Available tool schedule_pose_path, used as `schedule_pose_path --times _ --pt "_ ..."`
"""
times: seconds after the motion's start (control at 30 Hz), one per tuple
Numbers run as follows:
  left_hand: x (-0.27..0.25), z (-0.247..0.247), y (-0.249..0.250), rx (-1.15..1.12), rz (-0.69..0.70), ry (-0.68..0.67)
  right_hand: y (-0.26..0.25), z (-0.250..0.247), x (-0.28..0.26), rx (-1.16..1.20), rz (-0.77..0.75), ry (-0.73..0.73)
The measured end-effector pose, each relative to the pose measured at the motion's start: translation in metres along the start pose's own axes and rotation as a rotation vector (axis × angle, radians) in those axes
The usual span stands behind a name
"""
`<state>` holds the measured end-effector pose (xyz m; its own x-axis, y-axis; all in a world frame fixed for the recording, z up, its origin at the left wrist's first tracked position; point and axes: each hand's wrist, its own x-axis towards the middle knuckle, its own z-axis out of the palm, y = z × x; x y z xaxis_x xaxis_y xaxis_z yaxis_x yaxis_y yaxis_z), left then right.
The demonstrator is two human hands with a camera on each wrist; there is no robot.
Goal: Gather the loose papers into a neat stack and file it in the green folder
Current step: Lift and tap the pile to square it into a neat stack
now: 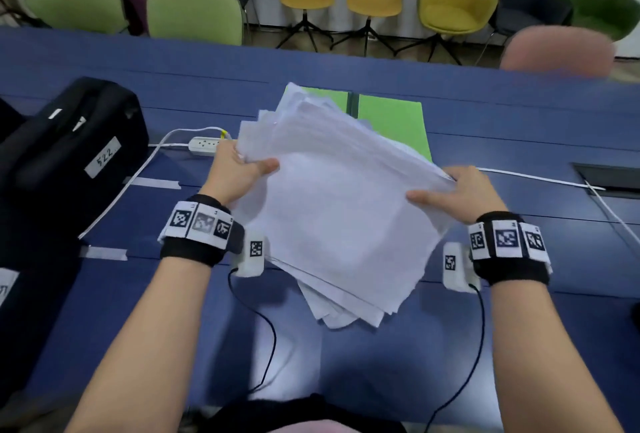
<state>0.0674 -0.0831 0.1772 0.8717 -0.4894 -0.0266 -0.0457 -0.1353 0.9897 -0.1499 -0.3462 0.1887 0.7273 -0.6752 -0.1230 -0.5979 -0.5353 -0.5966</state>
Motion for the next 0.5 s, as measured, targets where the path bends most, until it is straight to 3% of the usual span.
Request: schedule_pose_path --times 0.13,0.27,0.33,0.4,0.5 --pt "0.005 -0.015 -0.056 0.037 -0.268 0.160 0.059 0.051 0.003 0.317 0.198 -0.058" --pt "-0.011 -0.022 -0.129 0.300 -0.707 0.226 0.102 0.137 -0.025 0.293 0.525 -0.340" --pt "-0.030 -0.022 -0.156 0.354 -0.851 0.253 0.110 0.170 -0.038 0.413 0.675 -0.433" --pt "-0.048 -0.022 -0.171 0.415 -0.926 0.250 0.109 0.188 -0.044 0.563 0.758 -0.351" --pt "-0.062 -0.021 -0.184 0.425 -0.994 0.249 0.106 0.200 -0.044 0.585 0.723 -0.248"
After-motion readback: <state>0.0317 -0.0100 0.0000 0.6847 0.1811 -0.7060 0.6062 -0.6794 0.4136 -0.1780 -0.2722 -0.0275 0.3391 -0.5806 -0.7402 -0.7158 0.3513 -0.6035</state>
